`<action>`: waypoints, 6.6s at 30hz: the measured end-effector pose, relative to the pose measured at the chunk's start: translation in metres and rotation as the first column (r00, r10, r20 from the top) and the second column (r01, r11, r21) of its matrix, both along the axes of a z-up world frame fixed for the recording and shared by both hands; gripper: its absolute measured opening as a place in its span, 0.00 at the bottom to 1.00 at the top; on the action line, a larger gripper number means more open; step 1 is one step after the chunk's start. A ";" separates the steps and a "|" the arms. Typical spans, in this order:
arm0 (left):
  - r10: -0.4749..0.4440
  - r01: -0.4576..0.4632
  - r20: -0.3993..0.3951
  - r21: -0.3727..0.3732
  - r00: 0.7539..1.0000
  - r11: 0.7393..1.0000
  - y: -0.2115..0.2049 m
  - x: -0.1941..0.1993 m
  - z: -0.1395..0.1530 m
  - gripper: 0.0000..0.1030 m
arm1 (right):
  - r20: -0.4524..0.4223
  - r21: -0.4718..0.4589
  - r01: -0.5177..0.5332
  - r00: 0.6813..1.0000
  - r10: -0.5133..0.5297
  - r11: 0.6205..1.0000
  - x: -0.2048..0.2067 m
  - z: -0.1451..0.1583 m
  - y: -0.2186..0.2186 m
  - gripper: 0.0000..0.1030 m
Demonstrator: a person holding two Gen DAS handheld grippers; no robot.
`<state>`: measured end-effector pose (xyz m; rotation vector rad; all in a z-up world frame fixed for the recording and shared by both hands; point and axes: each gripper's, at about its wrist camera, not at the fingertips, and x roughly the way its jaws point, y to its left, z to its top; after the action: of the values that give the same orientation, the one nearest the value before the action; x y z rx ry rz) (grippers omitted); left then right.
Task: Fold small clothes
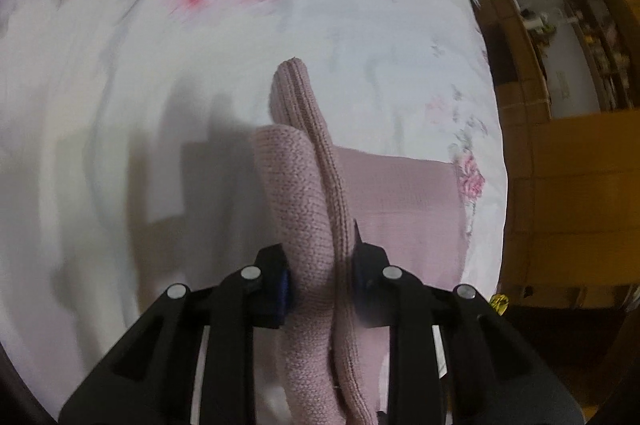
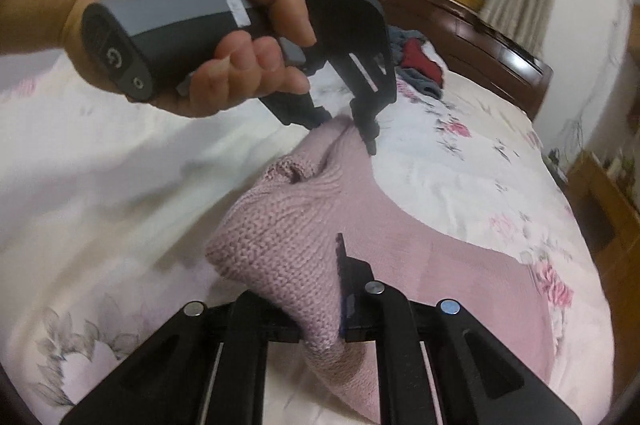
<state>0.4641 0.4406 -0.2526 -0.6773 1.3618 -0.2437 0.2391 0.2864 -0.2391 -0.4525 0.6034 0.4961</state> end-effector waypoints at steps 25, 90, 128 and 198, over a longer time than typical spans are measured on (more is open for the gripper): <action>-0.216 0.203 0.053 0.186 0.975 0.961 -0.216 0.057 0.054 0.21 | -0.124 0.279 0.307 0.951 -0.283 0.910 0.036 0.048 -0.174 0.10; -0.127 0.183 0.226 -0.245 0.966 0.952 -0.251 -0.106 -0.064 0.59 | -0.842 0.465 0.557 0.518 0.150 0.688 0.150 -0.103 -0.405 0.12; 0.004 0.048 0.173 -0.294 0.985 0.955 -0.202 0.034 -0.095 0.02 | -0.788 0.425 0.407 0.606 0.110 0.809 0.294 -0.086 -0.373 0.00; 0.028 0.018 0.124 -0.352 0.992 0.936 -0.158 -0.123 -0.110 0.90 | -0.869 0.444 0.453 0.429 0.247 0.773 0.265 -0.089 -0.419 0.76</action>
<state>0.3414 0.2826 -0.3630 -0.9477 1.2043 -0.5280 0.5043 -0.1322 -0.3284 0.6256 1.4620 0.7756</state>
